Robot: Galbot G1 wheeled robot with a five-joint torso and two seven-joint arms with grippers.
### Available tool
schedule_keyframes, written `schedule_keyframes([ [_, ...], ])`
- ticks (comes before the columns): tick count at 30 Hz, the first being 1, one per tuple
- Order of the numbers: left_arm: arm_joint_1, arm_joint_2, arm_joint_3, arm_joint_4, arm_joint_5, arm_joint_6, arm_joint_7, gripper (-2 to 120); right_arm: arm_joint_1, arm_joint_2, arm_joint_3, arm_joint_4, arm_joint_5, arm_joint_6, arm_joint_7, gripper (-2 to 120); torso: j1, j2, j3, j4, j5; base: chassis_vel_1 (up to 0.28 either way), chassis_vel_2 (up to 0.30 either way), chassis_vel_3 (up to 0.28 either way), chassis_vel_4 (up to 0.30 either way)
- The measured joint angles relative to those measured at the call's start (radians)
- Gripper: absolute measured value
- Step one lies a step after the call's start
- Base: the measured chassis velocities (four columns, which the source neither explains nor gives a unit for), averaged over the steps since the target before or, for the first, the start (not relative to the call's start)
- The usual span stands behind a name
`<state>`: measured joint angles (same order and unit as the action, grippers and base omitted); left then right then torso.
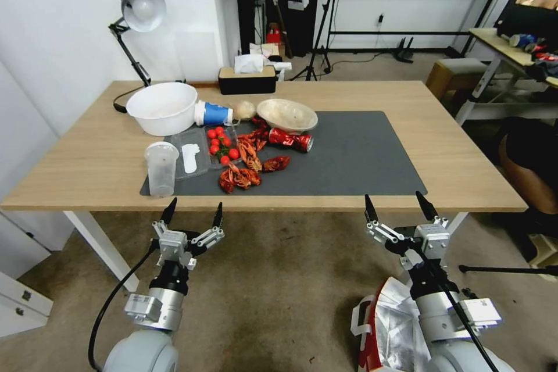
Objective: Pick up the food delivery bag from the floor and place it on the table.
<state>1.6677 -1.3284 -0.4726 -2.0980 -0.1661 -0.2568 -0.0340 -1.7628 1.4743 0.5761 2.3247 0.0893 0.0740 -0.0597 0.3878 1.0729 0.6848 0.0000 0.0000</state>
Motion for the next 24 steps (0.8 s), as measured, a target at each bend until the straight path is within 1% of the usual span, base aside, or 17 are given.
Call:
schedule_keyframes([
  [3,0.001,-0.001,0.0,0.0,0.001,-0.003,-0.002,100,0.0,0.002,-0.001,0.0,-0.001,0.001,-0.001,100,-0.005,-0.01,-0.005,0.0,0.0,0.0,0.0,0.0,0.0],
  [5,0.002,-0.002,0.0,0.002,0.002,-0.006,-0.003,100,-0.001,0.003,-0.001,0.0,-0.002,0.002,-0.002,100,-0.014,-0.03,-0.016,0.0,0.0,0.0,0.0,0.0,0.0],
  [7,0.002,-0.002,0.0,0.002,0.002,-0.007,-0.003,100,-0.001,0.003,-0.001,0.001,-0.002,0.003,-0.002,100,-0.015,-0.034,-0.018,0.0,0.0,0.0,0.0,0.0,0.0],
  [9,0.002,-0.004,0.001,0.005,0.004,-0.01,0.001,100,-0.002,0.003,0.002,0.002,-0.003,0.004,-0.002,100,-0.027,-0.062,-0.034,0.0,0.0,0.0,0.0,0.0,0.0],
  [11,0.002,-0.005,0.001,0.006,0.004,-0.01,0.002,100,-0.002,0.003,0.003,0.002,-0.003,0.004,-0.003,100,-0.029,-0.067,-0.037,0.0,0.0,0.0,0.0,0.0,0.0],
  [13,0.001,-0.005,0.001,0.007,0.004,-0.013,0.002,100,-0.001,0.005,0.005,0.002,-0.012,0.004,-0.004,100,-0.041,-0.092,-0.051,0.0,0.0,0.0,0.0,0.0,0.0],
  [15,0.001,-0.005,0.001,0.007,0.005,-0.013,0.002,100,-0.002,0.005,0.005,0.002,-0.015,0.004,-0.005,100,-0.042,-0.096,-0.053,0.0,0.0,0.0,0.0,0.0,0.0],
  [17,-0.001,-0.005,0.001,0.007,0.005,-0.014,0.001,100,-0.001,0.005,0.005,0.001,-0.021,0.001,-0.006,100,-0.049,-0.112,-0.062,0.0,0.0,0.0,0.0,0.0,0.0],
  [19,-0.001,-0.005,0.0,0.007,0.005,-0.014,0.001,100,-0.001,0.005,0.005,0.001,-0.022,0.001,-0.006,100,-0.051,-0.115,-0.064,-0.0001,0.0,0.0,0.0,0.0,0.0],
  [20,-0.001,-0.006,0.0,0.008,0.005,-0.014,0.0,100,0.0,0.005,0.005,0.0,-0.023,0.0,-0.005,100,-0.055,-0.125,-0.069,0.0,0.0,0.0,0.0,0.0,0.0],
  [21,-0.001,-0.006,0.0,0.008,0.005,-0.014,0.0,100,0.0,0.005,0.005,0.0,-0.023,0.0,-0.005,100,-0.055,-0.125,-0.069,0.0,0.0,0.0,0.0,0.0,0.0],
  [24,-0.001,-0.006,0.0,0.008,-0.001,-0.014,0.0,100,0.002,0.006,0.005,-0.003,-0.023,0.0,-0.004,100,-0.063,-0.143,-0.079,0.0,0.0,0.0,0.0,0.0,0.0],
])
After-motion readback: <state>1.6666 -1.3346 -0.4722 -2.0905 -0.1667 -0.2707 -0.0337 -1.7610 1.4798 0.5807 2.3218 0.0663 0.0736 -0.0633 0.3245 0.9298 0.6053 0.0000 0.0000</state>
